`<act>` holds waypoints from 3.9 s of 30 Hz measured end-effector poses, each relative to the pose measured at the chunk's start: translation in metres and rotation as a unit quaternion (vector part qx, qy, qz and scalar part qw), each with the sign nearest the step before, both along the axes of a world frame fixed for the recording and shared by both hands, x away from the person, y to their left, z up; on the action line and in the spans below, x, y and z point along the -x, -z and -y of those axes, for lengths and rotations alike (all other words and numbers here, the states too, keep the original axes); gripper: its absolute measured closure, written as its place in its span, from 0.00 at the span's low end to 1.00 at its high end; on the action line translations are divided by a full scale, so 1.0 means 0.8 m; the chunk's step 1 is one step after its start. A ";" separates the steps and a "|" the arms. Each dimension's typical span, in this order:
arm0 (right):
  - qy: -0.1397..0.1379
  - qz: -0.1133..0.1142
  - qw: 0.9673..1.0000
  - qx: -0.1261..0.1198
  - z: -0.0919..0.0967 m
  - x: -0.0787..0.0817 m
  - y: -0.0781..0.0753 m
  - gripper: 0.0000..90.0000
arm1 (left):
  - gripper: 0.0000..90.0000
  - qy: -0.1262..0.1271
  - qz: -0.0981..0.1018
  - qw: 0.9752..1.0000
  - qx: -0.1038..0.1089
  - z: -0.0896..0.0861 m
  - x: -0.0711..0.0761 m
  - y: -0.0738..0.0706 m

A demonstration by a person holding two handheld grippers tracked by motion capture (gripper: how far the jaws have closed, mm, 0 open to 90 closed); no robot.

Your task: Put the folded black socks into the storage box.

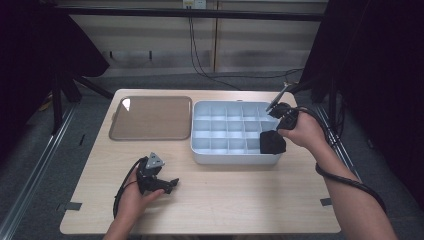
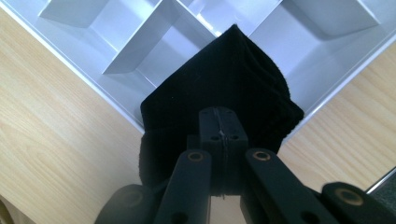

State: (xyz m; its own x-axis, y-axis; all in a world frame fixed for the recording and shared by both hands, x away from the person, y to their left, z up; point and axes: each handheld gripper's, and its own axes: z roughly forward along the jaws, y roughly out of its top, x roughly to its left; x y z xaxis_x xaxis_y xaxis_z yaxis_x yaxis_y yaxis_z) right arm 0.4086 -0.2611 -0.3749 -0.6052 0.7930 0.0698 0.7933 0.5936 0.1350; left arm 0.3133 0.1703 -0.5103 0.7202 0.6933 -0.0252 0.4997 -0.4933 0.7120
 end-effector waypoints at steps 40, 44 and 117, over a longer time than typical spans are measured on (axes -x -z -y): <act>0.010 -0.022 1.000 -0.012 -0.001 -0.003 0.042 1.00 | 0.07 -0.002 -0.001 1.000 0.002 0.000 0.000 0.000; 0.010 -0.022 1.000 -0.013 -0.001 -0.003 0.044 1.00 | 0.07 -0.002 -0.001 1.000 0.002 0.000 0.000 0.000; 0.015 -0.029 0.999 -0.012 0.002 -0.001 0.092 1.00 | 0.07 0.003 -0.001 1.000 -0.004 0.000 0.000 0.000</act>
State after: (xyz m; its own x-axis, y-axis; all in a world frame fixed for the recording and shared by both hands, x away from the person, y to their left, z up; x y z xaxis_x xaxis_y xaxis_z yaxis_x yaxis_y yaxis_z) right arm 0.4096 -0.2624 -0.4482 -0.5753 0.8087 0.1227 0.8178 0.5663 0.1021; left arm 0.3135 0.1707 -0.5101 0.7240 0.6895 -0.0212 0.4984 -0.5016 0.7071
